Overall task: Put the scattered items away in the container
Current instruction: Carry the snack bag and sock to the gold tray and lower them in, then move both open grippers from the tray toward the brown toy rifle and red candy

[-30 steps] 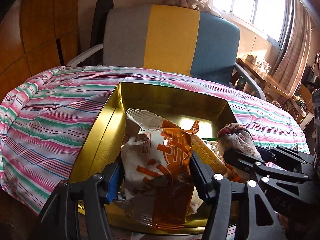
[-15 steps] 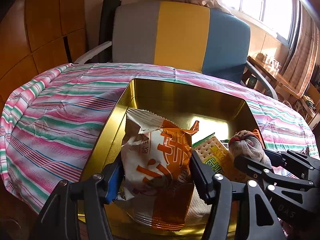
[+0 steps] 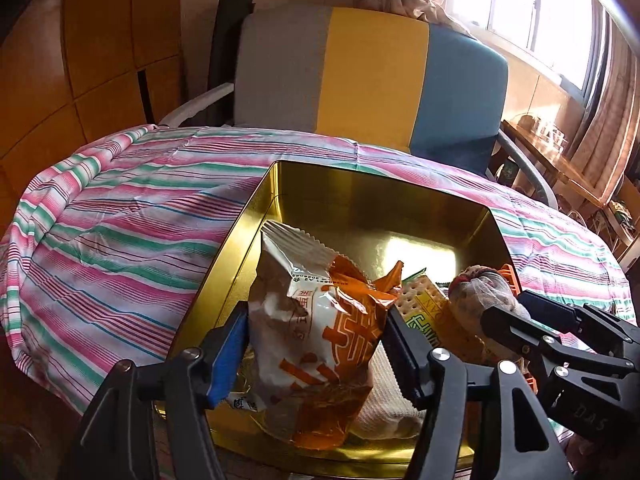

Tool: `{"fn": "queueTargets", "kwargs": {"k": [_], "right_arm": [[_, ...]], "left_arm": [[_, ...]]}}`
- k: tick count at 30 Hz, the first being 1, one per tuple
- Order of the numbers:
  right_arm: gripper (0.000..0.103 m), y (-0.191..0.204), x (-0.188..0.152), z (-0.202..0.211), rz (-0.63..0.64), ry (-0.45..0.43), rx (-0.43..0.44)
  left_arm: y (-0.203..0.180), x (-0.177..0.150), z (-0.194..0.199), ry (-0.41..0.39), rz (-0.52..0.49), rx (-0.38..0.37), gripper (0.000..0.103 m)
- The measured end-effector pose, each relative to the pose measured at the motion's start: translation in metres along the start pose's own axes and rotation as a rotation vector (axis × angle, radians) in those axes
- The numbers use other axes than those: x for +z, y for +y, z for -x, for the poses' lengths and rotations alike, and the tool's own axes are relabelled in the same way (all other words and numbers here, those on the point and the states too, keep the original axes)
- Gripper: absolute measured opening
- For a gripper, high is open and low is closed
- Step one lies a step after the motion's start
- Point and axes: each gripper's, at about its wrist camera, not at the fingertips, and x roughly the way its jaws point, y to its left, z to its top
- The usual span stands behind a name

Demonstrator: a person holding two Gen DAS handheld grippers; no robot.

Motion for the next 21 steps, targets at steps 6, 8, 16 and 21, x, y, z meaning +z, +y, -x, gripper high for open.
{"fn": "queueTargets", "kwargs": {"k": [6, 8, 16, 21], "right_arm": [[0.057, -0.001, 0.001, 0.013, -0.017, -0.032, 0.0], [0.058, -0.004, 0.0, 0.017, -0.032, -0.043, 0.001], [0.058, -0.025, -0.003, 0.036, -0.094, -0.088, -0.002], [0.058, -0.055, -0.013, 0.05, -0.165, -0.108, -0.021]], "left_arm": [[-0.004, 0.001, 0.011, -0.028, -0.014, 0.01, 0.067], [-0.007, 0.002, 0.014, -0.038, -0.02, 0.009, 0.067], [-0.019, 0.002, 0.022, -0.056, -0.046, 0.017, 0.067], [-0.034, 0.002, 0.035, -0.084, -0.074, 0.003, 0.067]]}}
